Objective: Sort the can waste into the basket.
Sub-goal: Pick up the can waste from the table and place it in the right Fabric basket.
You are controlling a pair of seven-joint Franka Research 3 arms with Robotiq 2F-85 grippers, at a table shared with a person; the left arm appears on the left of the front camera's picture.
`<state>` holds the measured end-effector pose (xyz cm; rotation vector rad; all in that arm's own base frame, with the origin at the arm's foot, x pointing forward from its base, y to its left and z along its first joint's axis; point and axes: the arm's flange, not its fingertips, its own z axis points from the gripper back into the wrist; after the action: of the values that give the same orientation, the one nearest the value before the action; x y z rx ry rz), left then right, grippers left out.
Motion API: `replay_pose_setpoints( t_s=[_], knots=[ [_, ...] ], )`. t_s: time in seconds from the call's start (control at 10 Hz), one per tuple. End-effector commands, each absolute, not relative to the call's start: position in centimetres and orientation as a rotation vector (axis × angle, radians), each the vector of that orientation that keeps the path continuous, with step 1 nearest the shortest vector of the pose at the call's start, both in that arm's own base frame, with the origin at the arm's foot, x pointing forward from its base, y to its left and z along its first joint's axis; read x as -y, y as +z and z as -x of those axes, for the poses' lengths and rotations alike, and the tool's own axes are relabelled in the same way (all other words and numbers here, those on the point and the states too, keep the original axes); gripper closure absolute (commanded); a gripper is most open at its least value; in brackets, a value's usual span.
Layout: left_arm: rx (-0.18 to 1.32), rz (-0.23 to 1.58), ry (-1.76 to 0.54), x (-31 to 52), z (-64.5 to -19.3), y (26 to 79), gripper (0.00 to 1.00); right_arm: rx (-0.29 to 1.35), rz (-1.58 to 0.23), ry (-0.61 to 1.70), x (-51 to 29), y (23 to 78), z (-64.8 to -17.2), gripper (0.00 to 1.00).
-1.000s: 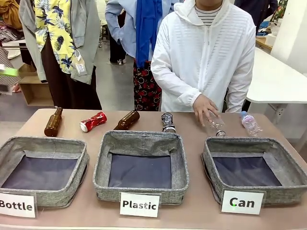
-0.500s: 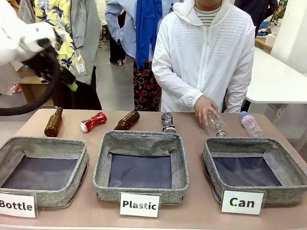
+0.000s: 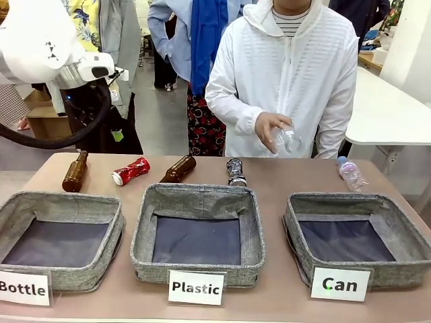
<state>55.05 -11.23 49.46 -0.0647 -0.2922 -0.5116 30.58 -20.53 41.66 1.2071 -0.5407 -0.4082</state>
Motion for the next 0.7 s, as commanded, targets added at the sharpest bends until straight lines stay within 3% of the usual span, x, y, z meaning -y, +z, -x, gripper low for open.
replay_pose_setpoints(
  t_s=[0.0,0.1,0.4,0.6],
  knots=[
    [0.314,-0.032,-0.543,11.0,-54.8,48.1,0.00,0.576,-1.221,-0.391,20.5,41.6,-30.8,0.00],
    [0.292,0.065,-0.512,11.2,-55.0,49.5,0.00,0.576,-1.221,-0.391,20.5,41.6,-30.8,0.00],
    [0.069,0.080,-1.017,12.3,-60.2,48.1,0.00,0.576,-1.221,-0.391,20.5,41.6,-30.8,0.00],
    [0.016,0.146,-1.135,12.5,-62.3,47.0,0.00,0.576,-1.221,-0.391,20.5,41.6,-30.8,0.00]
  ],
)
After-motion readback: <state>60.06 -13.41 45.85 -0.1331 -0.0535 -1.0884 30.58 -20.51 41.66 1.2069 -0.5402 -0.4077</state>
